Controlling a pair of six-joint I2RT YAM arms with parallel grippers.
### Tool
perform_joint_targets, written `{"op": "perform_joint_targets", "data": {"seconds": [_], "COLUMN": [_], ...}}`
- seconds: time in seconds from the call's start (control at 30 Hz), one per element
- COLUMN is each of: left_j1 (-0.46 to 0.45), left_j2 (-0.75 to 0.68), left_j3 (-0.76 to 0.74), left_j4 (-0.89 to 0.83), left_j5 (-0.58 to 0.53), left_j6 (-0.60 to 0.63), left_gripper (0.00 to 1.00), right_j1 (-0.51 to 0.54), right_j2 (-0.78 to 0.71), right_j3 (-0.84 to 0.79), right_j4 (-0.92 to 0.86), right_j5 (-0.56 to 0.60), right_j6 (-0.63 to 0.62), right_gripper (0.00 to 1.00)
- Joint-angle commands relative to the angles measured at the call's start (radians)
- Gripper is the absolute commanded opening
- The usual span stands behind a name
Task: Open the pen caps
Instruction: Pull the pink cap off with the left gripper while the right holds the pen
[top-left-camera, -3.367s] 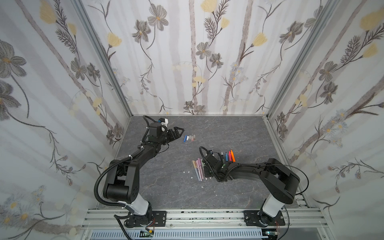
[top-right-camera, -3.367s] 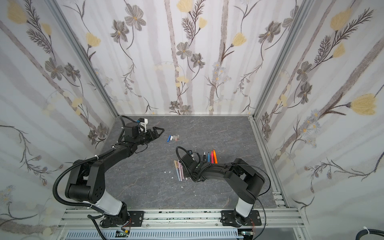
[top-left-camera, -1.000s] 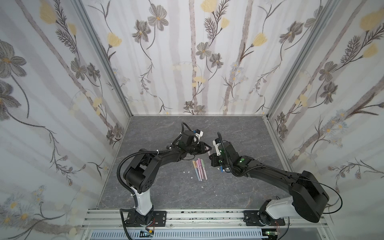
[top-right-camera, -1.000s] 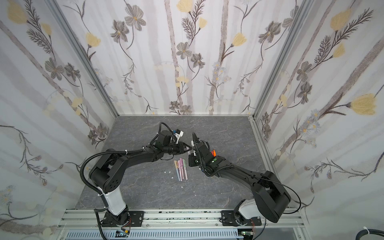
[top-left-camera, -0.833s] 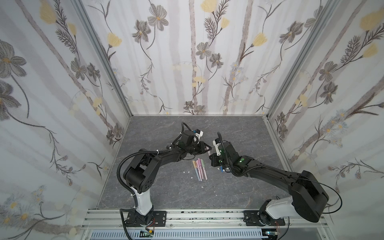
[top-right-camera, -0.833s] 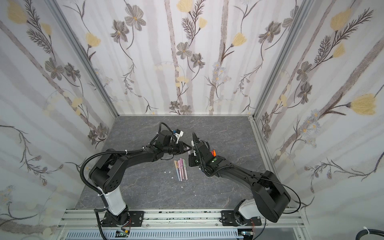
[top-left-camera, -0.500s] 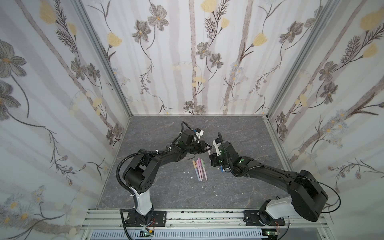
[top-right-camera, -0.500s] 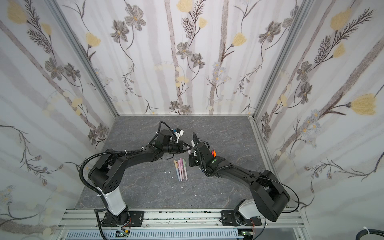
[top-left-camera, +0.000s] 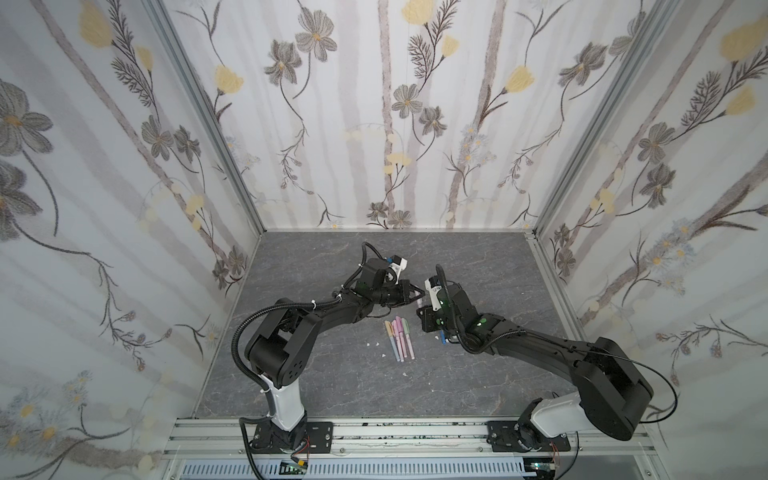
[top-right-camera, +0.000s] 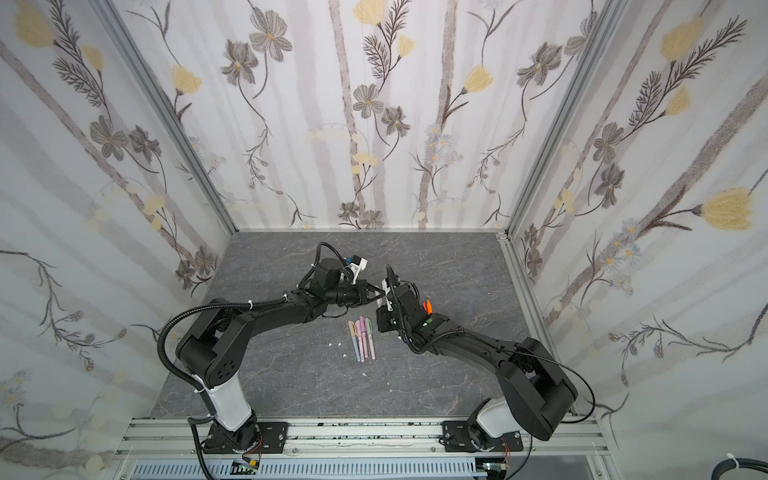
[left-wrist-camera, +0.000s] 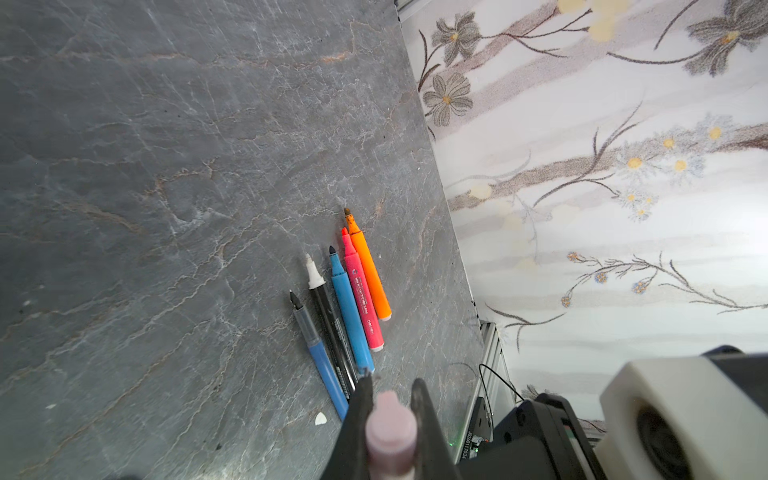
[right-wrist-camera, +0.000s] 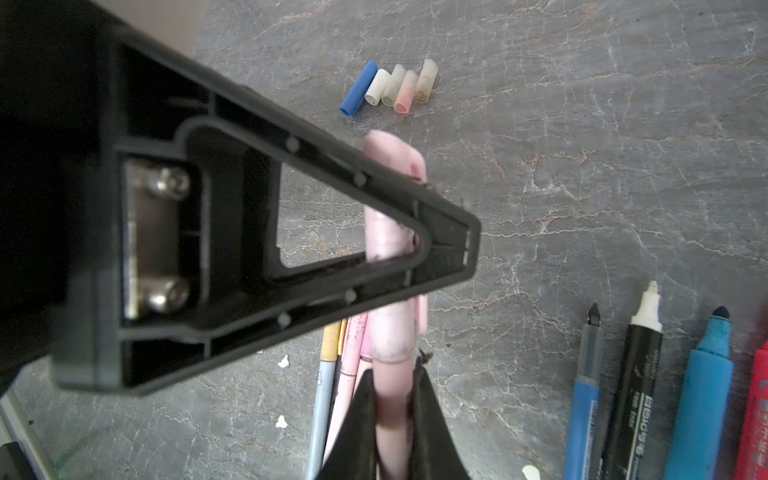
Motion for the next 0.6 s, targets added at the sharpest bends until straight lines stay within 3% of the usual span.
{"op": "perform_joint_targets", "data": {"seconds": [0.0,0.17,0.57], "left_j1": [-0.002,0.013,0.084], "left_j2": [-0.01,0.003,0.084], "left_j3": [0.012,0.049,0.283], "left_j4": [0.019,-0.041,-0.179], "left_j5": [0.025,-0.008,-0.042], "left_j6": [0.005,0.05,0.121], "left_gripper": [0.0,0.0,0.0], "right_j1": [-0.003,-0.001,0.026], "right_j2": [0.011,0.016,-0.02], "right_j3": [0.008,0.002,-0.084], "right_j4": [0.021,0.014,0.019], "right_j5": [0.023,0.013,0.01], "right_j6": [0.003,0.003,0.027], "right_gripper": [0.06,0.0,0.0]}}
